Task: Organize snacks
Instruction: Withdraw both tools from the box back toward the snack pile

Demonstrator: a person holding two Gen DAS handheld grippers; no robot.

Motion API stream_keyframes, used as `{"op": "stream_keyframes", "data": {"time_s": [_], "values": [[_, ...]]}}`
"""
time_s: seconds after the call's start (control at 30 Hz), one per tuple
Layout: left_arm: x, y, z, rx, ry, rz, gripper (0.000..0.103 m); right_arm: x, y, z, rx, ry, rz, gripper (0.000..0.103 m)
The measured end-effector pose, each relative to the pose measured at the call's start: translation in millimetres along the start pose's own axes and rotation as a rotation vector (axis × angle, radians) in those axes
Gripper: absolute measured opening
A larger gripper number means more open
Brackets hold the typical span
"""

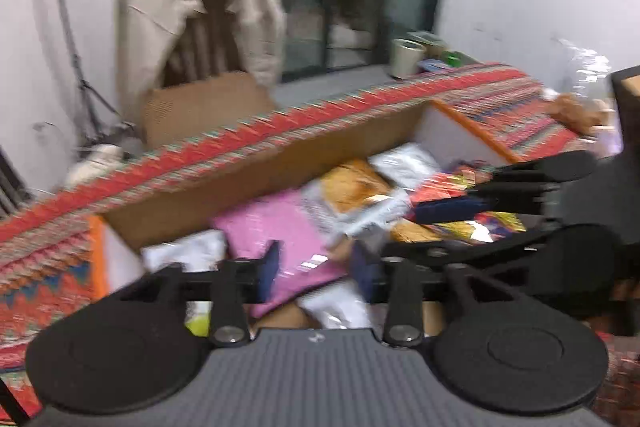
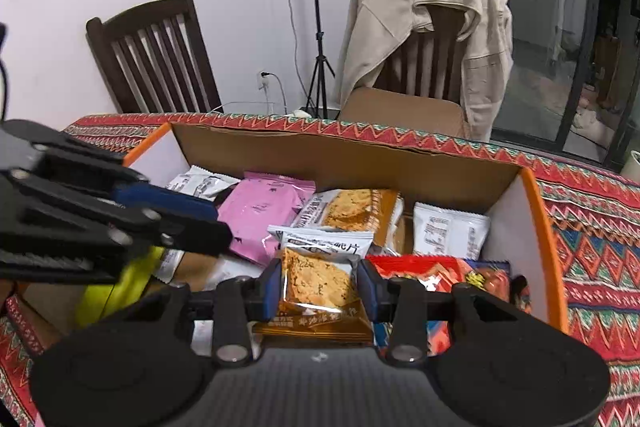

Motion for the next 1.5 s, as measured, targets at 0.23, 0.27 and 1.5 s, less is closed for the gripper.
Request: {"op": "stream_keyframes", "data": {"time_s": [0.23,0.27,1.5], "values": [[-9,-1,-19,0.012,-0.046,-0.065,0.074,4,-8,-10,0.024,0.023,0.011,0.059],[-9,-2,-25,0.011,-0.049,-0.071,0.074,7,-9,-15,0.029,0.020,0.018,0.060],[108,293,-431,0.413,-0.223,-0.289,0.103,-91,169,-433,0.296,0.173,-0.096,0.103]]}}
Point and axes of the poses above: each gripper's, at about its wrist camera, not at the fingertips, and z roughly the way its jaws point, x to its right, y to its underside, the point moved 5 cm from there along z, roughly the way its jaws point, and after that the axes turned 13 degrees about -z, right-handed, at the moved point
